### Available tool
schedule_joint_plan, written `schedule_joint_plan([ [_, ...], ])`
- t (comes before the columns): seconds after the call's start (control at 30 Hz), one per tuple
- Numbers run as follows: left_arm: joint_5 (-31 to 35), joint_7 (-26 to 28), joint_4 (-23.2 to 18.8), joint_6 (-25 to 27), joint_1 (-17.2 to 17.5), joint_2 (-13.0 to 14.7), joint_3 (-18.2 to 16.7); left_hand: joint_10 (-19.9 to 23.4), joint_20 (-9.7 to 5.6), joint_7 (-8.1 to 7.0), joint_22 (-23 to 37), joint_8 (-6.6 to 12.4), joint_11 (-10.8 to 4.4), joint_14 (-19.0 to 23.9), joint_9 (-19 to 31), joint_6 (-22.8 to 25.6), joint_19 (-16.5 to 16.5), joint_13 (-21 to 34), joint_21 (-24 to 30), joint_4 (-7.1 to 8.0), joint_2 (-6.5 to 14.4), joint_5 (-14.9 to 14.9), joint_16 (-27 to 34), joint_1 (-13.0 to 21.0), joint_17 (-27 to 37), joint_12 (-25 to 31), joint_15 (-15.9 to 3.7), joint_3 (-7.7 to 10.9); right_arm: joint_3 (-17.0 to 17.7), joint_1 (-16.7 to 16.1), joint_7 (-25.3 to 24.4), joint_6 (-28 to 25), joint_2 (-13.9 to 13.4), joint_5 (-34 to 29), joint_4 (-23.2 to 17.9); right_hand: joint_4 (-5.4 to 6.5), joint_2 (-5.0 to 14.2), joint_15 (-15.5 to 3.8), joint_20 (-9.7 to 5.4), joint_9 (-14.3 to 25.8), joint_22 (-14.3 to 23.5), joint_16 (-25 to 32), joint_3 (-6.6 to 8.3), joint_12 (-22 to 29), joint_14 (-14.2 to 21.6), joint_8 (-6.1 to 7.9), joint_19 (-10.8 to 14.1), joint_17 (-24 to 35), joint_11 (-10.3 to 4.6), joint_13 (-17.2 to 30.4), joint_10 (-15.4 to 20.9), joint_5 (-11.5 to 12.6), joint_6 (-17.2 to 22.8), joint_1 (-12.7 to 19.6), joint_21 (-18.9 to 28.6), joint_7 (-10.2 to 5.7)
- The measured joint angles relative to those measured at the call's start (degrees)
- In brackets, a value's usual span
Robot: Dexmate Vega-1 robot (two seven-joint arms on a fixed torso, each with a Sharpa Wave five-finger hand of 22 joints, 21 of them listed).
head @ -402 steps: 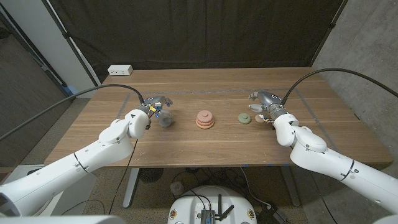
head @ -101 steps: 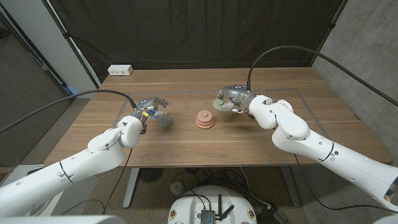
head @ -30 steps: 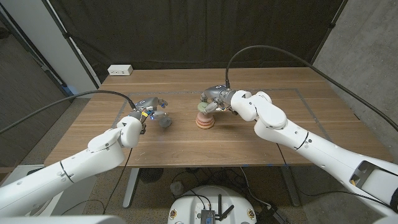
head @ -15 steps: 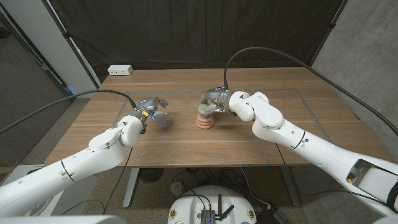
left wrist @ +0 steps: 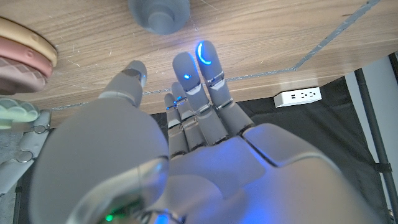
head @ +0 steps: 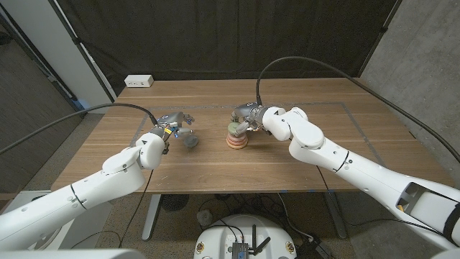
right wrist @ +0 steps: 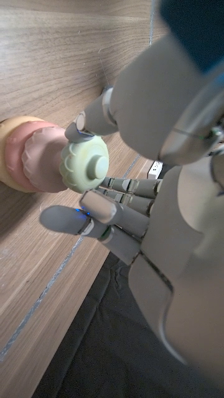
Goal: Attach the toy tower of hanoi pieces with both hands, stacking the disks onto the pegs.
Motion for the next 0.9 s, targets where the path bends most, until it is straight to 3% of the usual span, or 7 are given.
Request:
schedule_joint_plan([
  [0.9,-0.3,0.1,0.7,-0.1,-0.4,-0.7,0.2,0.1,0.00,0.00,0.0,0.00,-0.07,0.0,0.3,0.0,0.0,0.0,0.0,0.00,0.0,0.0,0.0,0.0,-0.1,-0.4,0.00,0.00,-1.1,0.2,-0.4,-0.1,0.0,-0.2,1.4,0.16,0.00,0.00,0.20,-0.1,0.0,0.0,-0.16,-0.1,0.0,-0.09,-0.2,0.0,0.00,0.3,0.0,0.3,0.0,0.0,0.0,0.00],
])
